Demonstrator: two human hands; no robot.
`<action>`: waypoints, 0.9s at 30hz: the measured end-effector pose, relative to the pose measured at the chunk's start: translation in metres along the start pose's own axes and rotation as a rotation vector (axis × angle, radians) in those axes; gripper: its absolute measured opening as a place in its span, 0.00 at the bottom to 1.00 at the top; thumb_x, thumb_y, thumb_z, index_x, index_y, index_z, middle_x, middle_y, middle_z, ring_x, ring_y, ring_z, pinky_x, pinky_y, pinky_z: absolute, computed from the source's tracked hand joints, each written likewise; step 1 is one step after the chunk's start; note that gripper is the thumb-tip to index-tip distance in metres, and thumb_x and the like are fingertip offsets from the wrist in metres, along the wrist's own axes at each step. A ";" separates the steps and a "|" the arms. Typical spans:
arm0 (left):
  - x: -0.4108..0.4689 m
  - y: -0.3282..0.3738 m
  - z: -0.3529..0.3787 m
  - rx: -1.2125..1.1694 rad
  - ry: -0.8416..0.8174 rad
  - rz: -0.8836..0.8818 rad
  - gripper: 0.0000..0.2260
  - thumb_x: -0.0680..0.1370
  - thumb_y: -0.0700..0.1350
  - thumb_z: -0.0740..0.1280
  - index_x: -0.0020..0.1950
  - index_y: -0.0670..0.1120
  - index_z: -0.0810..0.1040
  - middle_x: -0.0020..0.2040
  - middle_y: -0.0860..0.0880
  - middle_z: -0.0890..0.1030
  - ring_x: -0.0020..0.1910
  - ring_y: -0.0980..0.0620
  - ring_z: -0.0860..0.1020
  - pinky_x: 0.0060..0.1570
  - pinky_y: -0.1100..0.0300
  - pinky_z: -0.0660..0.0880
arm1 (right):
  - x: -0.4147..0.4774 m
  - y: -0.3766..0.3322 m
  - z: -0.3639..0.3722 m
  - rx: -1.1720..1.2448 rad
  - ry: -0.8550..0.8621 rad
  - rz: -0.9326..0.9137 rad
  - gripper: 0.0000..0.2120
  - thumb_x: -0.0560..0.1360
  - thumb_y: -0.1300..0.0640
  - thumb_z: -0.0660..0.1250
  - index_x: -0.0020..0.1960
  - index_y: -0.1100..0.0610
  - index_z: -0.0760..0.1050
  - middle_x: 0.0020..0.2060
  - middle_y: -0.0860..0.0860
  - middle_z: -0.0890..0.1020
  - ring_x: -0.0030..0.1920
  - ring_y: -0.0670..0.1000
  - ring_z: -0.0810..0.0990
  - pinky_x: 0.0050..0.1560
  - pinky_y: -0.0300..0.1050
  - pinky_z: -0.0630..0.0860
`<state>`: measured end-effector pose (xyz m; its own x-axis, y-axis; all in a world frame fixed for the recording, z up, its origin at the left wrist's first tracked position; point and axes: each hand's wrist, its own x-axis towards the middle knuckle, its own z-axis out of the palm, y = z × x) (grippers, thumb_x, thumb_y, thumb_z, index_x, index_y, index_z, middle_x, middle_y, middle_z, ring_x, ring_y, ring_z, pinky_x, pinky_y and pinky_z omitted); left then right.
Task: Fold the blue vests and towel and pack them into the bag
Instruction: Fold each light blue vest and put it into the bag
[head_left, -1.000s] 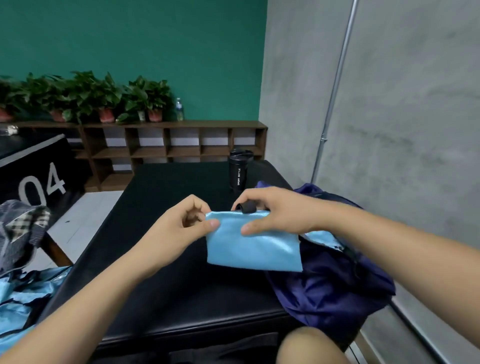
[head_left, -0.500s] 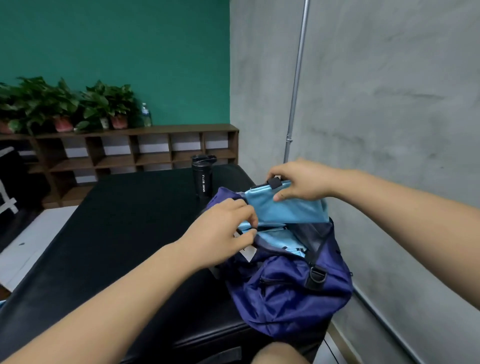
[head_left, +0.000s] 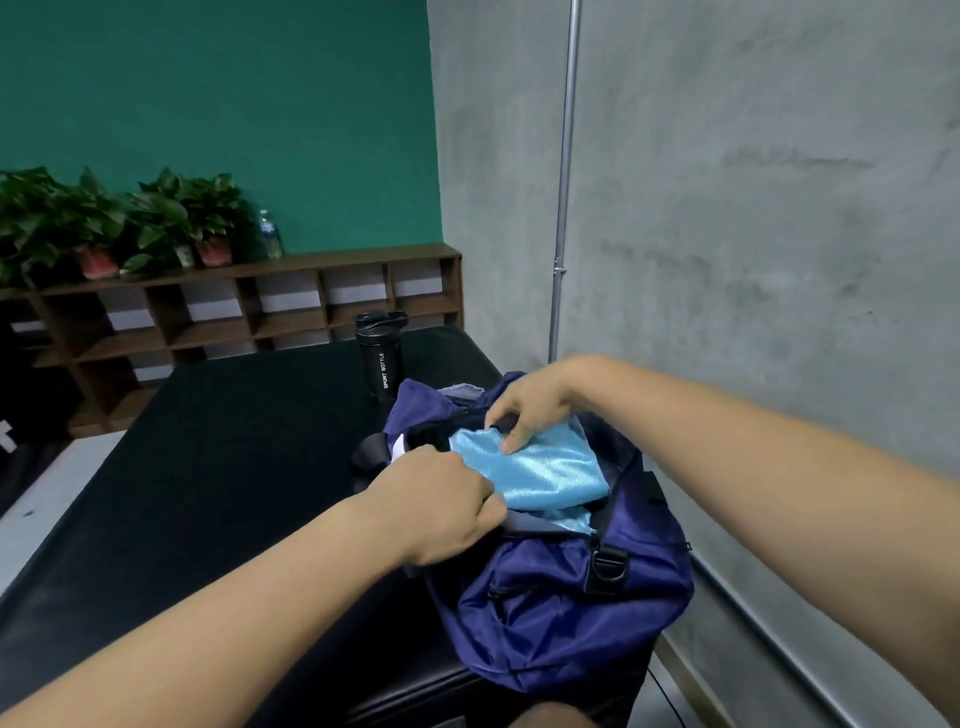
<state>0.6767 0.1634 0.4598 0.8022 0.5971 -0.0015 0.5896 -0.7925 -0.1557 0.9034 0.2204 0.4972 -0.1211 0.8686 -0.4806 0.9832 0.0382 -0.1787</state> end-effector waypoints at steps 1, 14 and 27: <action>0.002 0.001 -0.001 -0.009 -0.010 -0.009 0.18 0.85 0.57 0.50 0.44 0.50 0.73 0.45 0.43 0.81 0.41 0.42 0.70 0.50 0.49 0.73 | 0.007 -0.002 0.005 -0.086 0.003 0.006 0.21 0.79 0.44 0.74 0.71 0.43 0.77 0.60 0.43 0.78 0.60 0.50 0.78 0.66 0.50 0.75; 0.066 -0.002 0.002 -0.160 -0.250 -0.012 0.22 0.83 0.55 0.63 0.78 0.58 0.73 0.75 0.46 0.76 0.71 0.43 0.73 0.68 0.49 0.71 | -0.009 0.011 0.061 -0.342 0.513 -0.058 0.22 0.78 0.47 0.72 0.70 0.47 0.73 0.62 0.50 0.77 0.62 0.55 0.76 0.63 0.53 0.71; 0.076 0.018 0.019 0.068 -0.320 -0.076 0.28 0.84 0.40 0.62 0.84 0.49 0.62 0.67 0.44 0.79 0.63 0.42 0.79 0.54 0.52 0.75 | -0.033 0.029 0.107 -0.333 0.330 0.046 0.32 0.84 0.46 0.64 0.84 0.39 0.54 0.75 0.54 0.72 0.71 0.59 0.75 0.64 0.55 0.76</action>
<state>0.7466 0.1964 0.4385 0.6794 0.6716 -0.2957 0.6304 -0.7404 -0.2333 0.9217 0.1399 0.4159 -0.0791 0.9816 -0.1737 0.9835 0.1053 0.1474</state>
